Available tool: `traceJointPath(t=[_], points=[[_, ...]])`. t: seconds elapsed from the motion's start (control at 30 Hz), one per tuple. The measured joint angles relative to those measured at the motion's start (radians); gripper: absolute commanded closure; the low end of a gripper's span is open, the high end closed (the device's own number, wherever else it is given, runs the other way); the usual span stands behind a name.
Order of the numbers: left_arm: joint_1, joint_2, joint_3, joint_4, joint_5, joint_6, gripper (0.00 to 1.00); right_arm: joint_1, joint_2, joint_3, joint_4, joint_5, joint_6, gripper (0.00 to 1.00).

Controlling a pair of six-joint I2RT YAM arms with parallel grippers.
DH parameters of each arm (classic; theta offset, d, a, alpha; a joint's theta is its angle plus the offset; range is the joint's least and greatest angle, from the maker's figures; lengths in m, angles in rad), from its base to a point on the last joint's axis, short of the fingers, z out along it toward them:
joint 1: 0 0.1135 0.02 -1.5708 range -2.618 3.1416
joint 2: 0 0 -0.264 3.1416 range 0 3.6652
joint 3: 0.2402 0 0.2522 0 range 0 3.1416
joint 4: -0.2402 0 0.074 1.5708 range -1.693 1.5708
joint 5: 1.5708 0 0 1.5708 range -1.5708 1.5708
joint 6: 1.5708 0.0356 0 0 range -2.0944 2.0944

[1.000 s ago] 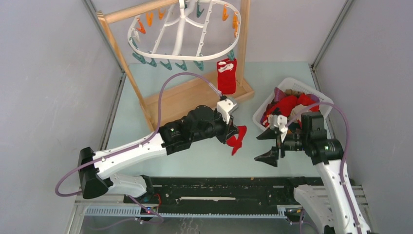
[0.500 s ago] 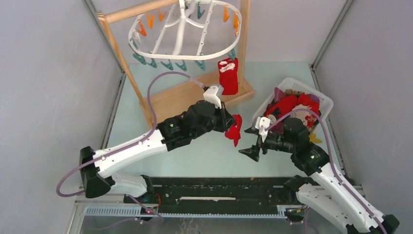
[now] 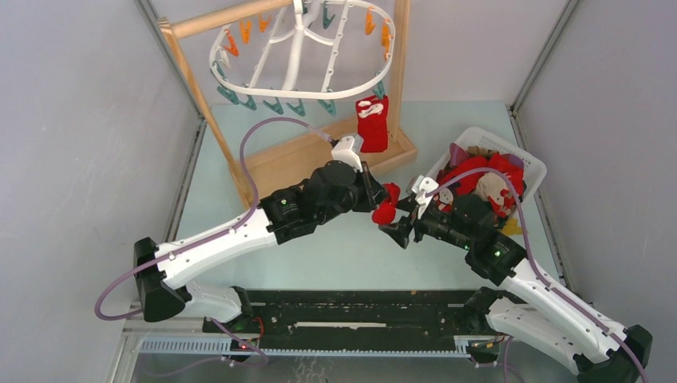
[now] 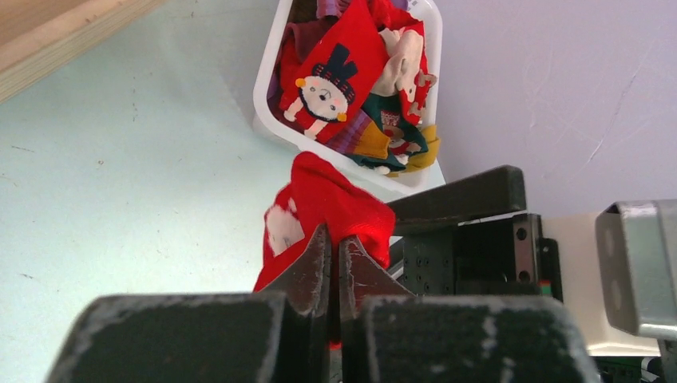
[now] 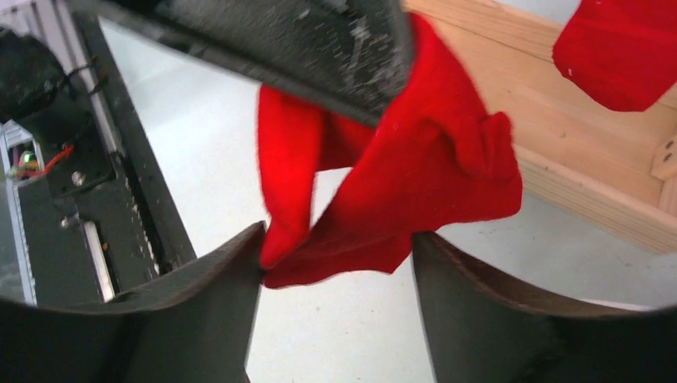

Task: Clip the socks to the hanger
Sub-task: Pick up the sock from the bin.

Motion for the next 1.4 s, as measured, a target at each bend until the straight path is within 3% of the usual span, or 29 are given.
traceJointPath(t=[0.1, 0.17, 0.27, 0.5, 0.63, 0.93, 1.13, 1.2, 1.4], points=[[0.000, 0.002, 0.000, -0.004, 0.001, -0.005, 1.00, -0.001, 0.005, 0.000, 0.029, 0.051, 0.006, 0.59], [0.000, 0.002, 0.000, -0.003, 0.001, -0.005, 1.00, -0.001, 0.004, 0.000, 0.039, 0.059, 0.005, 0.63], [0.000, 0.001, 0.000, -0.004, 0.001, -0.005, 1.00, -0.007, 0.000, 0.000, 0.040, 0.053, -0.005, 0.62], [0.000, -0.016, 0.000, -0.007, 0.011, 0.004, 1.00, -0.048, -0.019, 0.000, 0.017, -0.026, -0.059, 0.42], [0.002, -0.047, 0.000, -0.009, 0.031, 0.017, 1.00, -0.065, -0.021, 0.000, 0.004, -0.069, -0.095, 0.44], [0.006, -0.100, -0.002, -0.010, 0.092, 0.043, 1.00, -0.098, -0.021, 0.000, 0.003, -0.100, -0.149, 0.85], [0.015, -0.116, -0.035, -0.010, 0.130, 0.067, 0.99, -0.132, -0.021, 0.036, -0.041, -0.149, -0.198, 0.96], [0.023, -0.129, -0.057, -0.010, 0.144, 0.080, 0.94, -0.149, -0.021, 0.074, -0.091, -0.198, -0.254, 0.96], [0.058, -0.230, -0.178, -0.011, 0.242, 0.175, 0.59, -0.164, -0.017, 0.214, -0.326, -0.309, -0.558, 0.97]])
